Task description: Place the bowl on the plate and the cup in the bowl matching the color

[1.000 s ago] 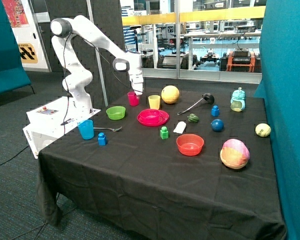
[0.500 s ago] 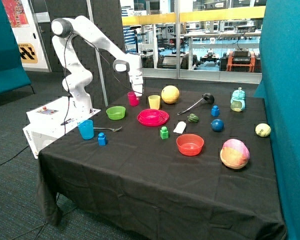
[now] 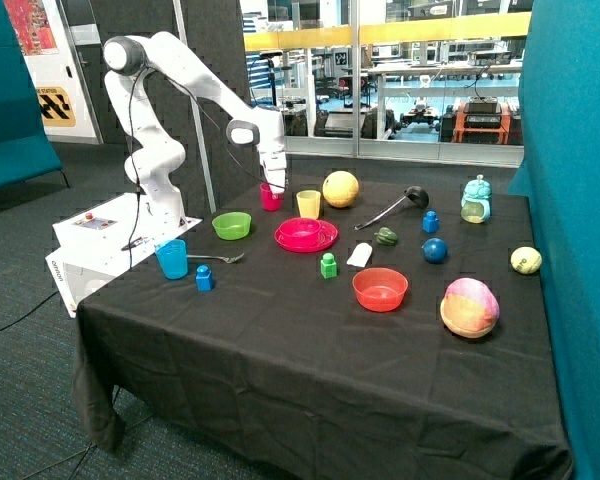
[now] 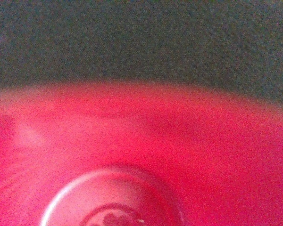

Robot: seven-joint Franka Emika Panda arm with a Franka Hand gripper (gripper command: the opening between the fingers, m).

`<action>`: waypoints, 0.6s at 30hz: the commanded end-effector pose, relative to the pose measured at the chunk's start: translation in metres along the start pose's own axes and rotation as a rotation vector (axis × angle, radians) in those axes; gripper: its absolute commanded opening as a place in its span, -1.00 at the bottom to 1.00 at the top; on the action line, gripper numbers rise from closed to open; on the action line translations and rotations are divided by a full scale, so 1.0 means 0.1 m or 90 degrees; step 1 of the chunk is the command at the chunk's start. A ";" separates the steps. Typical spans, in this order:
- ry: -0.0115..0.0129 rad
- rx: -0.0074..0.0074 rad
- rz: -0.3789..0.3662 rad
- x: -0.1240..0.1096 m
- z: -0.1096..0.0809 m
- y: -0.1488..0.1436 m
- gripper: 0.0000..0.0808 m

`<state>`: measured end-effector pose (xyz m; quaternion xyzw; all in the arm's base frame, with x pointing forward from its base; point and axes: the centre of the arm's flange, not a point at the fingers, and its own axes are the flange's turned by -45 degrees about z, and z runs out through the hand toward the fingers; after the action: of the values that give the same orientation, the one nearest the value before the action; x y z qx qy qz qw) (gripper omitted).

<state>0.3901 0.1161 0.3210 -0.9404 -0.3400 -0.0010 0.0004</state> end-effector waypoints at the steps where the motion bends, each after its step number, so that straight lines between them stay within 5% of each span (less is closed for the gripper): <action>1: -0.0014 0.0000 0.001 0.03 0.01 -0.01 -1.00; 18: -0.0014 0.0000 -0.007 0.22 -0.13 0.02 -1.00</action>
<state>0.3969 0.1246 0.3242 -0.9388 -0.3445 -0.0038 -0.0002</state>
